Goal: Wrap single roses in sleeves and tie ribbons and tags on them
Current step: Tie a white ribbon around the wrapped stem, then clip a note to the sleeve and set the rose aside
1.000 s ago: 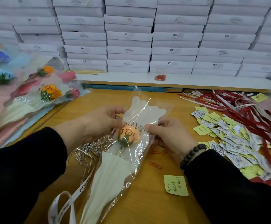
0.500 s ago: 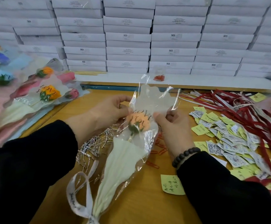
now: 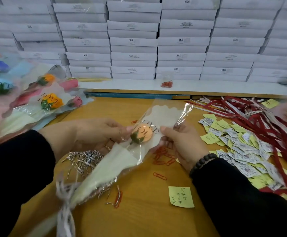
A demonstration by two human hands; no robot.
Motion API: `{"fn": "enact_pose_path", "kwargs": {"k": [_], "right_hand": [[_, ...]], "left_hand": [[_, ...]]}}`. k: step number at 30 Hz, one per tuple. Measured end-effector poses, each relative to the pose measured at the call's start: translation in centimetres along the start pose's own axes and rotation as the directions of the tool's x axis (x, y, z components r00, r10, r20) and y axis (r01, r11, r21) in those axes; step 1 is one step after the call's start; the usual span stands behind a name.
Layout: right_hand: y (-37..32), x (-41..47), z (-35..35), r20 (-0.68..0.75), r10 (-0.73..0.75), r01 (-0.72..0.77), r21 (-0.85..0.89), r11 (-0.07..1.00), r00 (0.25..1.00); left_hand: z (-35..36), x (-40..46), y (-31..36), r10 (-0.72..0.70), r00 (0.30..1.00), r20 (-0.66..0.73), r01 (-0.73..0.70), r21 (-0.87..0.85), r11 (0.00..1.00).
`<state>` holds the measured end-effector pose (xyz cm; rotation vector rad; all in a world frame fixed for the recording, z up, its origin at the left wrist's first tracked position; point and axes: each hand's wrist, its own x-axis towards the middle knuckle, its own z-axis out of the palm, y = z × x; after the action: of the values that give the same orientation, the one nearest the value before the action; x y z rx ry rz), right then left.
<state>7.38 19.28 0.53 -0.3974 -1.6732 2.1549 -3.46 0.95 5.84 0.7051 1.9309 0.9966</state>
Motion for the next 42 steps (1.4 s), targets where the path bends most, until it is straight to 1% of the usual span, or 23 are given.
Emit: {"fn": "enact_pose_path", "kwargs": {"k": [4, 6, 9, 12, 14, 15, 17, 19, 20, 22, 24, 27, 29, 32, 34, 36, 37, 38, 39, 41, 42], "right_hand": [[0.2, -0.2, 0.4, 0.135, 0.059, -0.068, 0.064, 0.996, 0.989], [0.3, -0.5, 0.8, 0.235, 0.098, -0.114, 0.055, 0.992, 0.967], [0.6, -1.1, 1.2, 0.373, 0.163, -0.156, -0.049, 0.986, 0.913], [0.8, -1.4, 1.6, 0.444, 0.224, -0.164, -0.171, 0.972, 0.867], [0.4, -1.4, 1.9, 0.404, 0.219, -0.154, -0.188, 0.97, 0.888], [0.3, -1.3, 2.0, 0.352, 0.198, -0.143, -0.177, 0.974, 0.915], [0.1, -1.0, 1.9, 0.201, 0.146, -0.112, -0.173, 0.978, 0.969], [0.0, -0.7, 1.5, 0.075, 0.1, -0.081, -0.226, 0.971, 0.992], [-0.1, -0.7, 1.3, 0.046, 0.082, -0.068, -0.255, 0.965, 0.996], [-0.4, -0.7, 1.0, 0.033, 0.071, -0.059, -0.286, 0.956, 0.997], [-0.8, -0.8, 0.8, 0.047, 0.08, -0.061, -0.316, 0.947, 0.996], [-1.2, -0.7, 0.5, 0.082, 0.088, -0.047, -0.409, 0.911, 0.993], [-1.3, -0.6, 0.4, 0.103, 0.085, -0.034, -0.418, 0.908, 0.991], [-1.9, -0.6, 0.0, 0.113, 0.067, -0.019, -0.386, 0.922, 0.991], [-2.4, -0.5, -0.8, 0.095, 0.052, -0.007, -0.421, 0.907, 0.994], [-3.3, -0.3, -1.7, 0.085, 0.03, 0.018, -0.515, 0.857, 0.996], [-4.0, -0.3, -2.3, 0.103, 0.029, 0.039, -0.605, 0.795, 0.994], [-4.7, -0.4, -2.8, 0.14, 0.061, 0.056, -0.703, 0.709, 0.988], [-5.3, -0.6, -3.1, 0.182, 0.125, 0.066, -0.781, 0.621, 0.975], [-6.2, -1.0, -3.3, 0.231, 0.256, 0.082, -0.871, 0.483, 0.939], [-6.4, -1.1, -3.3, 0.228, 0.278, 0.095, -0.903, 0.419, 0.933]], "left_hand": [[-0.3, 0.1, -0.2, 0.023, 1.0, 0.001, -0.023, -0.095, 0.995], [-0.1, 0.7, -0.2, 0.043, 0.997, -0.058, -0.053, -0.176, 0.983], [0.3, 1.8, -0.4, 0.045, 0.979, -0.198, -0.107, -0.313, 0.944], [0.8, 2.6, -0.7, 0.034, 0.958, -0.286, -0.135, -0.342, 0.93], [1.3, 3.0, -1.1, 0.012, 0.932, -0.363, -0.162, -0.387, 0.908], [1.5, 3.2, -1.3, -0.001, 0.92, -0.392, -0.182, -0.428, 0.885], [2.1, 3.5, -1.6, -0.021, 0.908, -0.419, -0.202, -0.48, 0.854], [2.4, 3.8, -1.7, -0.044, 0.899, -0.436, -0.198, -0.494, 0.847], [2.5, 3.8, -1.7, -0.057, 0.894, -0.445, -0.197, -0.503, 0.841], [2.3, 3.9, -1.5, -0.057, 0.897, -0.438, -0.198, -0.516, 0.833], [2.2, 3.9, -1.3, -0.039, 0.919, -0.393, -0.187, -0.52, 0.833], [2.1, 3.8, -1.1, -0.019, 0.94, -0.341, -0.172, -0.521, 0.836], [2.1, 3.6, -1.1, -0.013, 0.946, -0.323, -0.166, -0.52, 0.838], [2.7, 3.6, -1.2, -0.003, 0.934, -0.358, -0.208, -0.55, 0.809], [3.3, 3.6, -1.2, -0.018, 0.909, -0.417, -0.244, -0.567, 0.787], [3.8, 3.6, -1.4, -0.034, 0.883, -0.468, -0.274, -0.574, 0.772], [4.0, 3.7, -1.6, -0.03, 0.874, -0.486, -0.29, -0.568, 0.77], [4.2, 3.7, -1.6, -0.029, 0.867, -0.498, -0.296, -0.56, 0.774], [4.2, 3.7, -1.7, -0.027, 0.863, -0.505, -0.298, -0.551, 0.779], [4.0, 3.7, -1.8, -0.031, 0.859, -0.511, -0.296, -0.544, 0.785], [3.9, 3.7, -1.8, -0.029, 0.86, -0.509, -0.297, -0.547, 0.783]]}}
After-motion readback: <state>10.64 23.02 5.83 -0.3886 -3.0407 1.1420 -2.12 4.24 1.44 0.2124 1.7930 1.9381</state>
